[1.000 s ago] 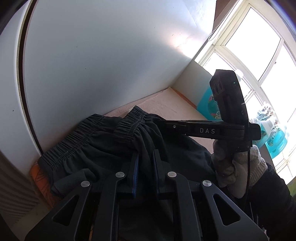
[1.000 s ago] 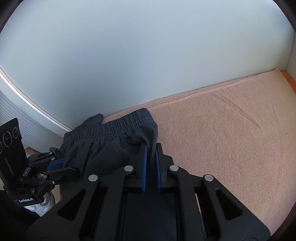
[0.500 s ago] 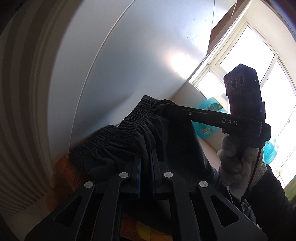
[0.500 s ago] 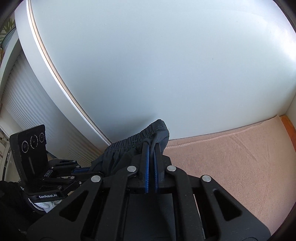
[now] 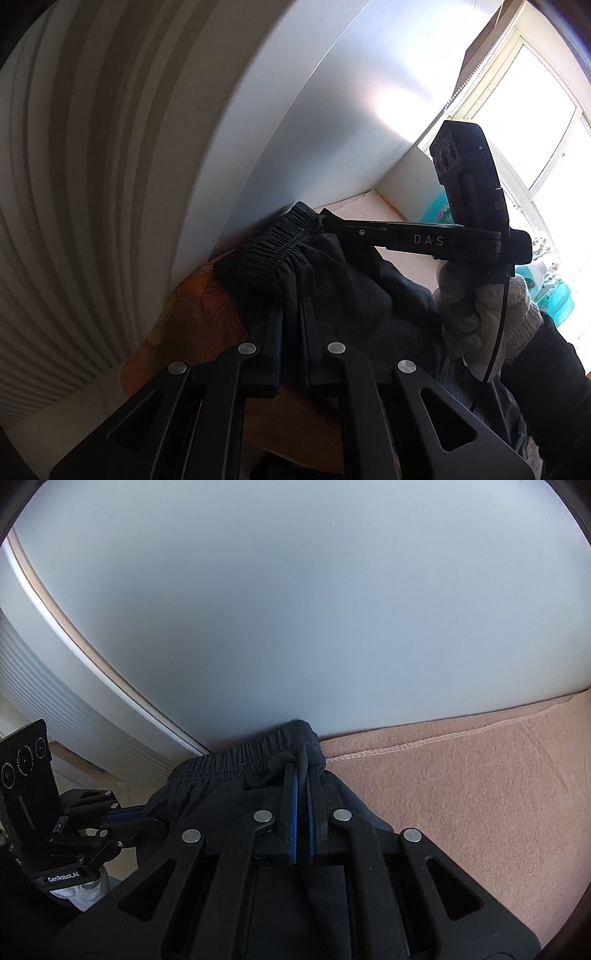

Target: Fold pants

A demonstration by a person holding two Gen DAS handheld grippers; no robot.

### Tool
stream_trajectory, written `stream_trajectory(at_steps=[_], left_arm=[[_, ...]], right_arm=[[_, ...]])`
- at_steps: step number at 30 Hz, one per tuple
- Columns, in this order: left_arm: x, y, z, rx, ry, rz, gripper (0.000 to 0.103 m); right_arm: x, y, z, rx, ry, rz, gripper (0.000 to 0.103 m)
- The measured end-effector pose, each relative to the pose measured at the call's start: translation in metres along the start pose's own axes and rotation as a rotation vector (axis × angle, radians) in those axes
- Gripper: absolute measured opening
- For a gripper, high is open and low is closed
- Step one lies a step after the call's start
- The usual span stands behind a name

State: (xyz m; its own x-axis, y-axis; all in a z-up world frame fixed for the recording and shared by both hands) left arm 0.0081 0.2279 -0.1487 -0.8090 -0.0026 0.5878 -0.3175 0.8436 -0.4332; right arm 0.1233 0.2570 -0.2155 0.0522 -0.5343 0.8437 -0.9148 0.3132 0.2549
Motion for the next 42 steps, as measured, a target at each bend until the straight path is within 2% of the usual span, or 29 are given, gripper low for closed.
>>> stream_trajectory(at_steps=[6, 10, 11, 13, 15, 18, 23, 27, 29, 31, 33, 37, 40, 42], left_arm=[[-0.003, 0.000, 0.002, 0.010, 0.009, -0.014, 0.007], [0.002, 0.005, -0.002, 0.003, 0.016, -0.028, 0.008], [0.004, 0.006, -0.002, 0.009, 0.014, -0.035, 0.014], [0.010, 0.014, 0.000, 0.020, 0.009, -0.040, 0.015], [0.016, 0.016, -0.001, 0.019, 0.003, -0.051, 0.015], [0.027, 0.018, -0.001, 0.013, -0.015, -0.075, 0.020], [0.043, 0.016, -0.004, -0.002, -0.048, -0.085, 0.020], [0.045, 0.003, -0.007, -0.041, -0.048, -0.050, 0.020], [0.045, -0.006, -0.007, -0.070, -0.047, -0.027, 0.020], [0.047, -0.016, -0.008, -0.098, -0.043, 0.002, 0.020], [0.046, -0.028, -0.010, -0.126, -0.039, 0.031, 0.020], [0.036, -0.060, -0.012, -0.189, -0.026, 0.093, 0.020], [0.027, -0.083, -0.011, -0.242, -0.003, 0.139, 0.030], [0.023, -0.097, -0.007, -0.275, 0.021, 0.174, 0.033]], right_arm=[[-0.011, 0.003, -0.001, -0.027, 0.008, 0.005, 0.005], [0.010, -0.003, 0.000, -0.045, -0.004, -0.022, 0.006], [0.012, -0.003, -0.002, -0.053, -0.014, -0.032, 0.008], [0.017, -0.003, -0.005, -0.071, -0.040, -0.031, 0.021], [0.023, -0.005, -0.008, -0.090, -0.056, -0.035, 0.042], [0.027, -0.005, -0.010, -0.098, -0.067, -0.026, 0.043], [0.046, -0.004, 0.009, -0.094, -0.103, 0.023, 0.043], [0.064, 0.023, 0.016, -0.108, -0.176, 0.084, 0.043], [0.084, 0.018, 0.031, -0.129, -0.221, 0.111, 0.043], [0.103, 0.021, 0.044, -0.159, -0.272, 0.142, 0.046], [0.127, 0.021, 0.059, -0.185, -0.323, 0.177, 0.053], [0.182, 0.012, 0.092, -0.247, -0.409, 0.278, 0.058], [0.219, -0.001, 0.121, -0.342, -0.454, 0.323, 0.060], [0.238, 0.014, 0.150, -0.394, -0.483, 0.379, 0.060]])
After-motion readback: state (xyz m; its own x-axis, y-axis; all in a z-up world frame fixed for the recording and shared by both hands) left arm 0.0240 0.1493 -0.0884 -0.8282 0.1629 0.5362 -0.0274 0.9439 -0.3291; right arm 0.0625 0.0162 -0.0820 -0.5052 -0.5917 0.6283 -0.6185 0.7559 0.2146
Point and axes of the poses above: each gripper's, at about its wrist camera, not at the fingertips, and x roughly against the way its jaws point, y to its left, z to its underside, the point moved 2 cm from there along -x, roughly the way its jaws point, and after that the axes turned 7 degrees about -x, right-handed, at the moved point
